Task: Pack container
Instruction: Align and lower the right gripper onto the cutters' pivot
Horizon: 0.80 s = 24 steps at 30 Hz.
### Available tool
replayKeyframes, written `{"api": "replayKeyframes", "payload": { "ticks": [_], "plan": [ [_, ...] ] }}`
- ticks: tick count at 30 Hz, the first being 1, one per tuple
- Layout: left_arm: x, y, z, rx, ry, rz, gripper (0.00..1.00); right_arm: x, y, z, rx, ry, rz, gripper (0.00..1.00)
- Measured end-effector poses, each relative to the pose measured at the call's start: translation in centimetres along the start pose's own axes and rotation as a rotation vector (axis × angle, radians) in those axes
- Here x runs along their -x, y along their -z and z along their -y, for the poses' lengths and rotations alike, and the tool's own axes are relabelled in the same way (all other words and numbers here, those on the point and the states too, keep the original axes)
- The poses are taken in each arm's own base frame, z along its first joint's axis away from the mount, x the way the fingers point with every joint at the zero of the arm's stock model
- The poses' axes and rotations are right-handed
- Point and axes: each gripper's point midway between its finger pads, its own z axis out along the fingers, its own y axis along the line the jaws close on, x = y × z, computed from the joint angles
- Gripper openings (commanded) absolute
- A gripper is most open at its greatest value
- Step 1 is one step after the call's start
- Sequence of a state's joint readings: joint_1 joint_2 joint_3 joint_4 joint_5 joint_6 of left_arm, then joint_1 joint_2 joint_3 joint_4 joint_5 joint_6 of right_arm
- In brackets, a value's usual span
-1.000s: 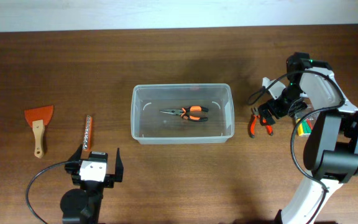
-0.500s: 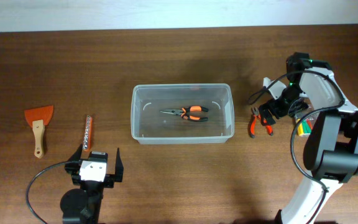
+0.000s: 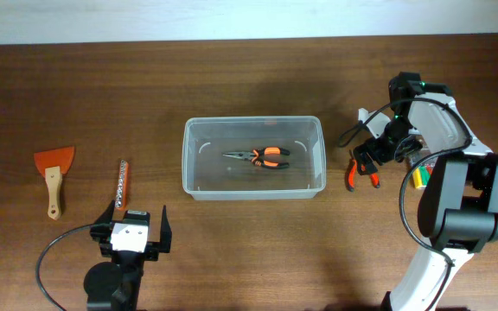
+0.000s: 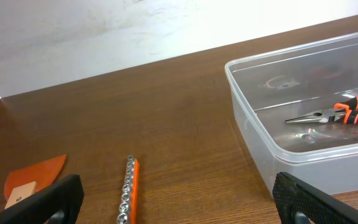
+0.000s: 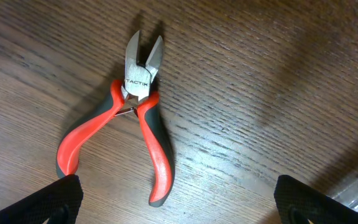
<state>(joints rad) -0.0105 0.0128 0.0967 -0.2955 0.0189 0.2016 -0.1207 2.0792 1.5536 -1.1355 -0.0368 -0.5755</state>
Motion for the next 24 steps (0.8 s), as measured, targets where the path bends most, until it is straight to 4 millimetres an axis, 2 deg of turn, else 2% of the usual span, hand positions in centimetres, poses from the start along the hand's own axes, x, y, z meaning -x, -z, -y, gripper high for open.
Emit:
{"api": "replayKeyframes", "payload": {
  "ticks": [8, 16, 24],
  "plan": [
    [0.0, 0.0, 0.0, 0.000, 0.000, 0.000, 0.99, -0.1, -0.2, 0.0, 0.000, -0.001, -0.007, 0.99],
    [0.0, 0.0, 0.0, 0.000, 0.000, 0.000, 0.99, -0.3, -1.6, -0.1, 0.021, -0.013, -0.039, 0.99],
    [0.0, 0.0, 0.0, 0.000, 0.000, 0.000, 0.99, -0.4, -1.8, 0.1, 0.013, -0.025, -0.048, 0.99]
  ]
}}
